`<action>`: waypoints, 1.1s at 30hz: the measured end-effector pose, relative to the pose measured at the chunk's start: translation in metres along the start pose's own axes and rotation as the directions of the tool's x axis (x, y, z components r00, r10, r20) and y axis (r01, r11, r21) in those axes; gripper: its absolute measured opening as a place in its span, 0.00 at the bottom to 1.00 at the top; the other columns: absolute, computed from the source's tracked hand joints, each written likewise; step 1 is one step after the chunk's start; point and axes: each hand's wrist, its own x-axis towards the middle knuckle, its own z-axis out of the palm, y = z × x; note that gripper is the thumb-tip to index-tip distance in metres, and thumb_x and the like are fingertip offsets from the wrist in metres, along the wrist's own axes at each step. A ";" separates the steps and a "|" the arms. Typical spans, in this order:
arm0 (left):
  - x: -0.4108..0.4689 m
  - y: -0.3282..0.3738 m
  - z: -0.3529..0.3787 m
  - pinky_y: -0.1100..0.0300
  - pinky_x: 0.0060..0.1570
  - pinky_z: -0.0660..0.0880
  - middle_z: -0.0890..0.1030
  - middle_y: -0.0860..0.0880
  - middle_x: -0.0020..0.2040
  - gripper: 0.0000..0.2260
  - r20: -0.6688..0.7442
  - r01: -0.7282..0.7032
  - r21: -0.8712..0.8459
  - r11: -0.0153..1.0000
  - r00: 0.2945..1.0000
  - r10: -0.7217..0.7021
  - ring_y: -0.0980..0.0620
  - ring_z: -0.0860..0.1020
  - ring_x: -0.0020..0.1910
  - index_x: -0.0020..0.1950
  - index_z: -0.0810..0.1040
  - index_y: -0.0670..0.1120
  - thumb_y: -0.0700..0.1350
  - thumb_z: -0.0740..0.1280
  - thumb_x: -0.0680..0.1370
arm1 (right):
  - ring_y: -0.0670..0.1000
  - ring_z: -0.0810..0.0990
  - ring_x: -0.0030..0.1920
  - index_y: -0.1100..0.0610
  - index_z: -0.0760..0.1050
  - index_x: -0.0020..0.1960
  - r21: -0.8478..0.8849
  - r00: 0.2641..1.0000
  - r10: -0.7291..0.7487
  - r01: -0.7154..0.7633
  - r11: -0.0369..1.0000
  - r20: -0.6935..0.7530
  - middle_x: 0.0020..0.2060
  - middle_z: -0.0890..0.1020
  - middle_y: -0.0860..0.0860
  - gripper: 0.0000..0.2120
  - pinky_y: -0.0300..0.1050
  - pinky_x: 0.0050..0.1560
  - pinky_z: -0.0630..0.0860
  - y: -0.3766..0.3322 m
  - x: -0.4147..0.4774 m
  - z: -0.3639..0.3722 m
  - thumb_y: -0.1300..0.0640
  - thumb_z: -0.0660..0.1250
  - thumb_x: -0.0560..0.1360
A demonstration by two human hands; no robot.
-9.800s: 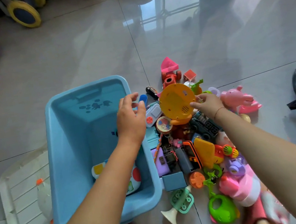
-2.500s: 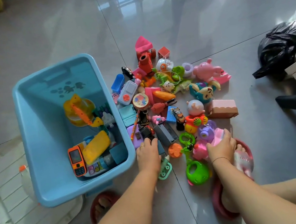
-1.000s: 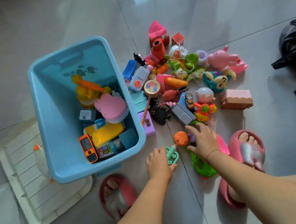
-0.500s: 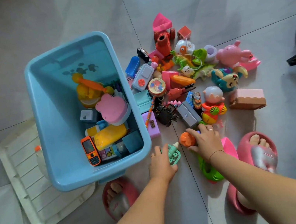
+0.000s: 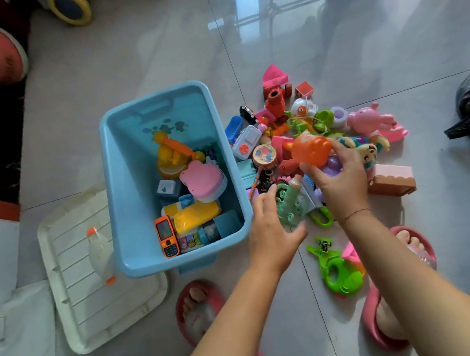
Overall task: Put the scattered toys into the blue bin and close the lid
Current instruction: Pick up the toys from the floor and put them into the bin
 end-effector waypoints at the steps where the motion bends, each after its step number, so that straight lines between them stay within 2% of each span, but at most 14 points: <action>1: 0.001 0.010 -0.014 0.58 0.56 0.74 0.65 0.52 0.65 0.37 -0.069 -0.016 -0.050 0.999 0.998 0.013 0.53 0.72 0.59 0.73 0.59 0.53 0.53 0.72 0.68 | 0.51 0.79 0.54 0.54 0.74 0.62 0.117 1.000 -0.016 0.014 0.993 0.018 0.54 0.73 0.55 0.27 0.44 0.59 0.75 -0.022 0.002 0.004 0.50 0.76 0.65; 4: 0.007 0.022 -0.063 0.78 0.50 0.66 0.67 0.50 0.61 0.35 -0.336 -0.046 -0.145 0.988 0.942 -0.006 0.64 0.70 0.51 0.72 0.63 0.48 0.49 0.74 0.68 | 0.39 0.81 0.47 0.55 0.74 0.58 0.371 0.996 -0.071 0.043 0.928 0.062 0.57 0.76 0.59 0.23 0.35 0.52 0.77 -0.080 0.002 0.026 0.57 0.77 0.66; 5: 0.010 0.019 -0.080 0.80 0.48 0.64 0.67 0.49 0.62 0.35 -0.422 -0.030 -0.155 0.988 0.906 -0.039 0.65 0.69 0.49 0.72 0.63 0.46 0.47 0.75 0.69 | 0.37 0.81 0.45 0.52 0.74 0.57 0.418 0.992 -0.083 0.035 0.908 0.099 0.57 0.77 0.59 0.22 0.32 0.50 0.76 -0.094 -0.001 0.036 0.58 0.77 0.66; 7: 0.012 0.006 -0.113 0.77 0.49 0.62 0.67 0.44 0.64 0.35 -0.541 0.047 -0.153 0.987 0.832 -0.123 0.57 0.71 0.53 0.72 0.63 0.43 0.45 0.74 0.69 | 0.37 0.81 0.43 0.47 0.74 0.53 0.441 0.974 -0.107 0.007 0.898 0.202 0.53 0.80 0.58 0.20 0.30 0.47 0.74 -0.112 -0.009 0.060 0.56 0.77 0.65; 9: 0.013 -0.013 -0.135 0.70 0.53 0.64 0.66 0.41 0.66 0.35 -0.562 0.159 -0.124 0.980 0.803 -0.201 0.48 0.71 0.61 0.73 0.61 0.42 0.46 0.73 0.70 | 0.41 0.80 0.45 0.48 0.75 0.53 0.390 0.946 -0.105 -0.024 0.921 0.306 0.51 0.80 0.58 0.18 0.29 0.46 0.74 -0.116 -0.023 0.083 0.56 0.76 0.66; 12: 0.014 -0.043 -0.143 0.53 0.63 0.67 0.64 0.40 0.70 0.37 -0.503 0.293 -0.104 0.950 0.809 -0.304 0.42 0.68 0.68 0.75 0.57 0.42 0.52 0.70 0.73 | 0.50 0.80 0.50 0.58 0.75 0.58 0.309 0.900 -0.078 -0.065 0.949 0.428 0.54 0.80 0.61 0.22 0.41 0.54 0.76 -0.109 -0.044 0.113 0.58 0.75 0.66; 14: 0.015 -0.052 -0.137 0.48 0.67 0.64 0.62 0.41 0.73 0.36 -0.467 0.329 -0.124 0.936 0.813 -0.348 0.43 0.64 0.71 0.75 0.55 0.42 0.55 0.67 0.75 | 0.52 0.76 0.60 0.57 0.72 0.65 0.182 0.891 -0.074 -0.010 0.983 0.447 0.60 0.76 0.58 0.29 0.47 0.63 0.71 -0.095 -0.056 0.121 0.52 0.74 0.67; 17: 0.015 -0.043 -0.113 0.48 0.70 0.61 0.63 0.41 0.73 0.31 -0.475 0.299 -0.061 0.952 0.830 -0.291 0.42 0.63 0.72 0.75 0.58 0.42 0.54 0.63 0.77 | 0.50 0.66 0.68 0.53 0.67 0.69 0.038 0.929 -0.105 0.098 0.994 0.356 0.67 0.70 0.53 0.30 0.43 0.69 0.60 -0.073 -0.066 0.107 0.50 0.71 0.70; 20: 0.009 -0.020 -0.077 0.51 0.67 0.63 0.69 0.40 0.69 0.28 -0.500 0.102 0.052 0.993 0.864 -0.063 0.43 0.68 0.68 0.70 0.66 0.40 0.56 0.59 0.76 | 0.53 0.68 0.67 0.57 0.71 0.66 -0.017 0.988 -0.036 0.039 0.999 0.153 0.64 0.72 0.56 0.28 0.46 0.70 0.63 -0.027 -0.063 0.071 0.51 0.70 0.69; 23: 0.006 -0.005 -0.029 0.52 0.65 0.68 0.74 0.44 0.63 0.23 -0.377 -0.089 0.146 0.985 0.916 0.138 0.45 0.72 0.63 0.65 0.71 0.42 0.54 0.59 0.75 | 0.58 0.68 0.67 0.59 0.71 0.66 -0.160 0.978 0.202 -0.191 0.968 0.056 0.64 0.72 0.60 0.29 0.50 0.69 0.63 0.042 -0.063 0.020 0.51 0.71 0.68; 26: -0.008 -0.008 0.032 0.52 0.63 0.71 0.75 0.45 0.63 0.25 -0.044 -0.235 0.283 0.930 0.965 0.257 0.45 0.74 0.62 0.66 0.70 0.45 0.57 0.61 0.73 | 0.60 0.64 0.69 0.57 0.67 0.69 -0.326 0.899 0.438 -0.413 0.851 0.006 0.68 0.67 0.62 0.31 0.51 0.70 0.59 0.104 -0.071 -0.028 0.52 0.72 0.70; 28: -0.020 -0.015 0.072 0.53 0.59 0.74 0.76 0.47 0.63 0.33 0.218 -0.249 0.366 0.897 0.960 0.178 0.47 0.78 0.59 0.66 0.69 0.48 0.63 0.67 0.66 | 0.59 0.61 0.71 0.57 0.65 0.70 -0.367 0.842 0.539 -0.505 0.781 -0.012 0.69 0.66 0.63 0.31 0.52 0.72 0.57 0.129 -0.071 -0.046 0.54 0.71 0.71; 30: -0.029 -0.023 0.102 0.51 0.60 0.73 0.74 0.47 0.67 0.41 0.374 -0.229 0.429 0.874 0.926 0.058 0.47 0.77 0.62 0.69 0.68 0.50 0.67 0.71 0.61 | 0.59 0.60 0.72 0.58 0.64 0.71 -0.398 0.804 0.594 -0.540 0.742 0.016 0.69 0.66 0.63 0.31 0.52 0.72 0.56 0.142 -0.068 -0.050 0.55 0.70 0.71; 33: -0.030 -0.038 0.129 0.45 0.73 0.51 0.50 0.46 0.78 0.45 0.523 -0.194 0.479 0.856 0.846 -0.101 0.44 0.54 0.76 0.77 0.49 0.51 0.63 0.69 0.68 | 0.59 0.62 0.71 0.58 0.63 0.72 -0.412 0.775 0.630 -0.558 0.720 0.051 0.69 0.66 0.62 0.34 0.51 0.72 0.57 0.152 -0.064 -0.046 0.58 0.71 0.69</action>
